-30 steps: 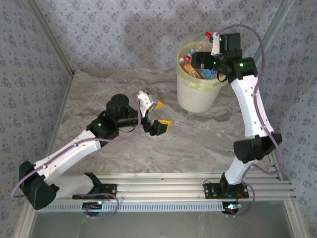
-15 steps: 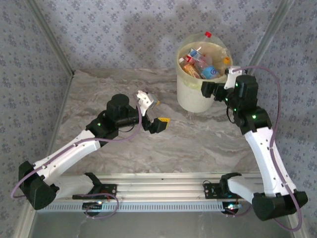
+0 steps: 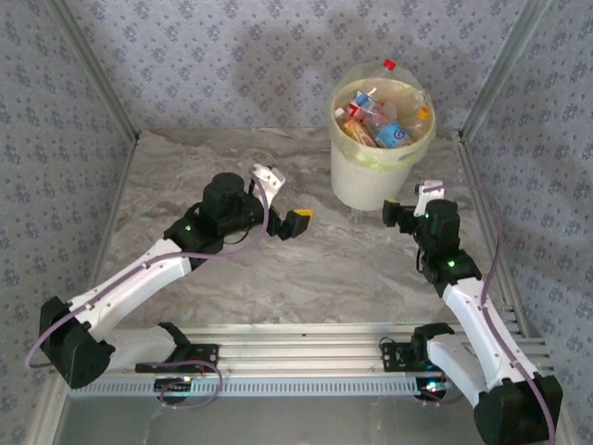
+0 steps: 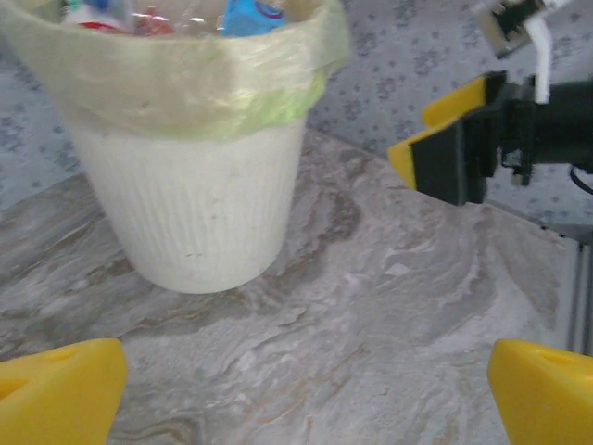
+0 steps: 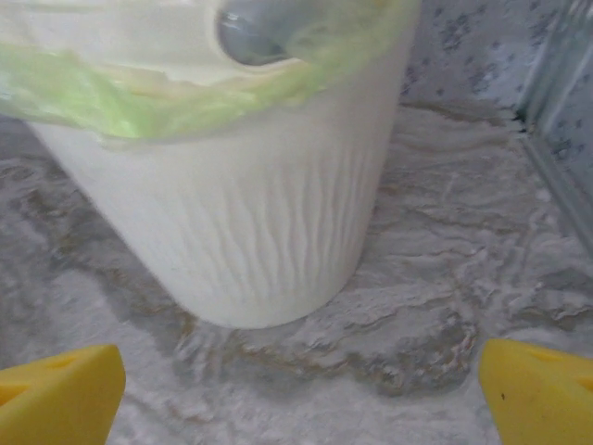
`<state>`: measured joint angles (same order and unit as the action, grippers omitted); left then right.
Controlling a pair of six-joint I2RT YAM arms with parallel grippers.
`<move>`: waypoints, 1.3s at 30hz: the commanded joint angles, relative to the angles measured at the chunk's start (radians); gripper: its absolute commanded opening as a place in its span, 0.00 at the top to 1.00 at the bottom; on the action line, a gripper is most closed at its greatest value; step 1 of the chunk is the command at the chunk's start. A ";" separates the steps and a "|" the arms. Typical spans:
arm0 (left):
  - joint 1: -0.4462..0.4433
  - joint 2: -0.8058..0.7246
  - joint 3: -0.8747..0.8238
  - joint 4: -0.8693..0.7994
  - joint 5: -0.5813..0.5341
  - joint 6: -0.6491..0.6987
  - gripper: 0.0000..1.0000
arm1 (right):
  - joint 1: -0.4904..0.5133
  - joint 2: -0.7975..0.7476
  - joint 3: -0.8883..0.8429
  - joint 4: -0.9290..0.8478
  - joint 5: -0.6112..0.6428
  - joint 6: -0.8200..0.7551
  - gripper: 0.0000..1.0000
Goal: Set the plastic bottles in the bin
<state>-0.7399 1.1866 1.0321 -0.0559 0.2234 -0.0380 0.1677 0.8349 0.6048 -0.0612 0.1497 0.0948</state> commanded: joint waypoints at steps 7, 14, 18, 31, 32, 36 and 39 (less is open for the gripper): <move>0.095 -0.119 -0.155 -0.058 -0.402 -0.072 0.00 | -0.080 0.112 -0.215 0.387 0.118 -0.040 0.00; 0.313 -0.212 -0.282 -0.139 -0.556 -0.165 0.00 | -0.111 0.323 -0.338 0.742 0.054 -0.078 0.00; 0.404 -0.271 -0.356 -0.113 -0.594 -0.137 0.00 | -0.113 0.424 -0.349 0.867 0.066 -0.105 0.00; 0.510 -0.283 -0.577 0.215 -0.568 -0.031 0.00 | -0.155 0.689 -0.245 0.941 -0.027 -0.137 0.00; 0.512 -0.283 -0.586 0.239 -0.565 -0.020 0.00 | -0.160 0.696 -0.235 0.925 -0.026 -0.127 0.00; 0.548 -0.240 -0.604 0.341 -0.539 0.034 0.00 | -0.185 0.688 -0.227 0.903 -0.035 -0.100 0.00; 0.595 -0.157 -0.616 0.435 -0.482 0.060 0.00 | -0.185 0.689 -0.229 0.905 -0.034 -0.101 0.00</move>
<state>-0.1768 0.9852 0.4267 0.2211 -0.3130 -0.0288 -0.0135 1.5177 0.3672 0.8665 0.1333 -0.0151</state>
